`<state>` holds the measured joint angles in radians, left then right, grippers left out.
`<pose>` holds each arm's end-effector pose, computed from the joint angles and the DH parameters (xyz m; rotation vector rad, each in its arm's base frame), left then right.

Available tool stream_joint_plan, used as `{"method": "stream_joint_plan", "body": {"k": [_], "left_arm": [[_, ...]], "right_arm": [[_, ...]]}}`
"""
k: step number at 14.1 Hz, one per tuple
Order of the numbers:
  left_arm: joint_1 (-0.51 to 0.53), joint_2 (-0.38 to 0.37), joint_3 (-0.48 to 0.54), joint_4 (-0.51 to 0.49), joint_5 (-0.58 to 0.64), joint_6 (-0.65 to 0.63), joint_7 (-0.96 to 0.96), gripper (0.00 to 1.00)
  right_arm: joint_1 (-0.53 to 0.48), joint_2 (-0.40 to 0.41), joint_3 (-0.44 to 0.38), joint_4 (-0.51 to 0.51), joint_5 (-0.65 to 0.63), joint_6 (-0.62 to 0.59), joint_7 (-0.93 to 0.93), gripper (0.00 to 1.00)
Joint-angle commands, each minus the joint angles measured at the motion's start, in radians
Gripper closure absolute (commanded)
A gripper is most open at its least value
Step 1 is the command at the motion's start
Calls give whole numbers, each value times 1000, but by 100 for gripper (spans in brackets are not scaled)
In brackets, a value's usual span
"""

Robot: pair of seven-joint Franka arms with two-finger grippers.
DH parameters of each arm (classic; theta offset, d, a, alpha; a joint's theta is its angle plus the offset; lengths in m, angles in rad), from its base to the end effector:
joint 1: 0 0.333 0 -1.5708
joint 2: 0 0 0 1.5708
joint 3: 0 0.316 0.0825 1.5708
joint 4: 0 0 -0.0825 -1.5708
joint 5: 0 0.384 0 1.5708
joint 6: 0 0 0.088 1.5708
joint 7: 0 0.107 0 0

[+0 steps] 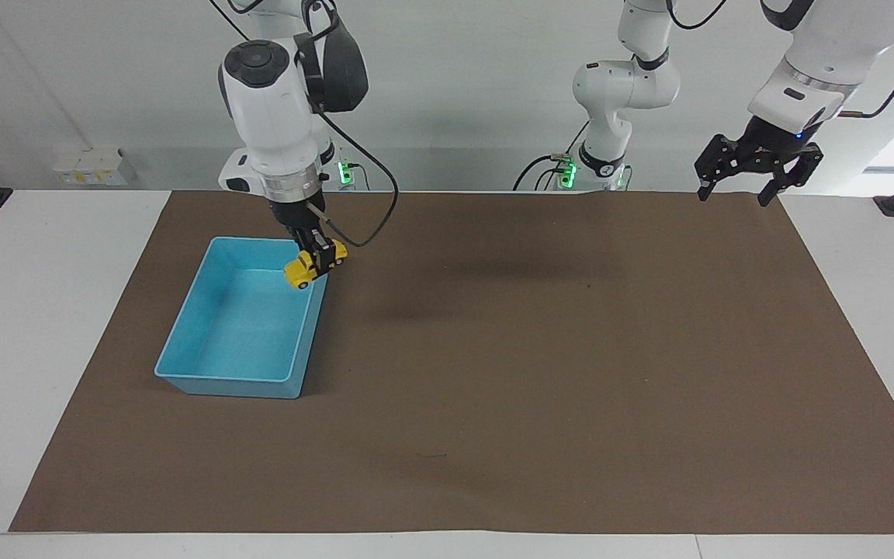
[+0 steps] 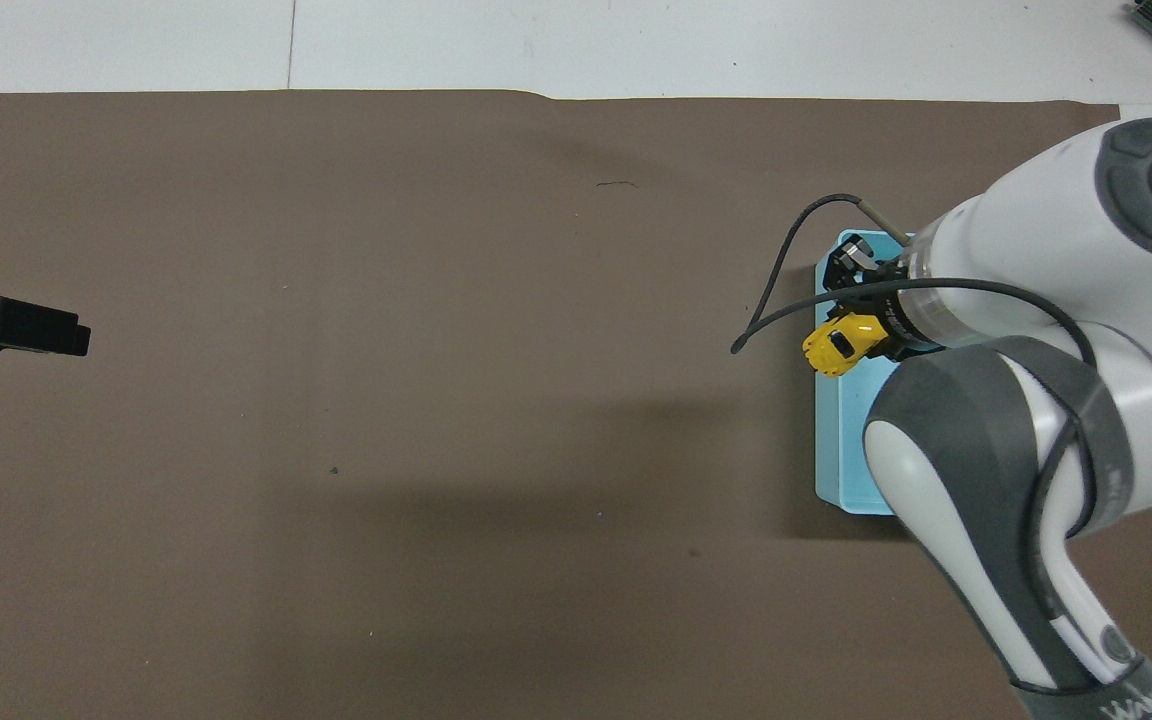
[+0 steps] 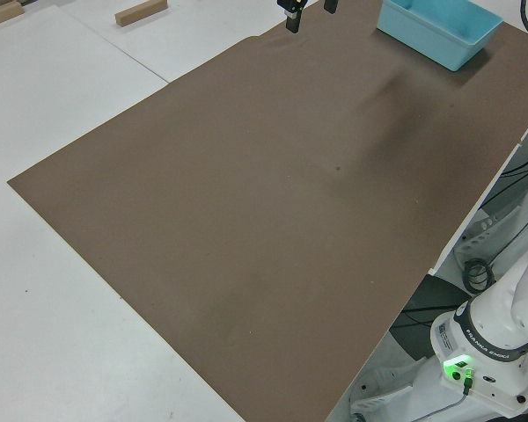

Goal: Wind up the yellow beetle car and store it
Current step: 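Grasp the yellow car with the right gripper and lift it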

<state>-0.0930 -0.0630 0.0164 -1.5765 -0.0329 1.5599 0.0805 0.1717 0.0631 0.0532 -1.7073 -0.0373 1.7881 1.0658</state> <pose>0.5321 -0.0441 0.6552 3.0972 -0.2455 0.0722 0.5710 0.1266 0.5426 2.8580 -1.2649 0.0534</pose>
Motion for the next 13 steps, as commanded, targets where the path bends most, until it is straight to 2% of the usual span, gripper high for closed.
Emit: {"method": "stream_joint_plan", "body": {"k": [1,4,6,10,13], "left_arm": [[7,-20,-3,-17,15,-7,16,0],[7,-20,-3,-17,15,-7,16,0],[7,-20,-3,-17,15,-7,16,0],[7,-20,-3,-17,15,-7,16,0],[7,-20,-3,-17,15,-7,16,0]], "right_arm": [[-63,-29,7,-18,54,-26,-177,100],[-121,-39,7,-31,70,-53,-366,100],[-135,-68,4,-87,68,-30,-491,100],[-179,-132,4,-242,62,103,-703,100],[-189,-135,4,-325,47,197,-808,100]]}}
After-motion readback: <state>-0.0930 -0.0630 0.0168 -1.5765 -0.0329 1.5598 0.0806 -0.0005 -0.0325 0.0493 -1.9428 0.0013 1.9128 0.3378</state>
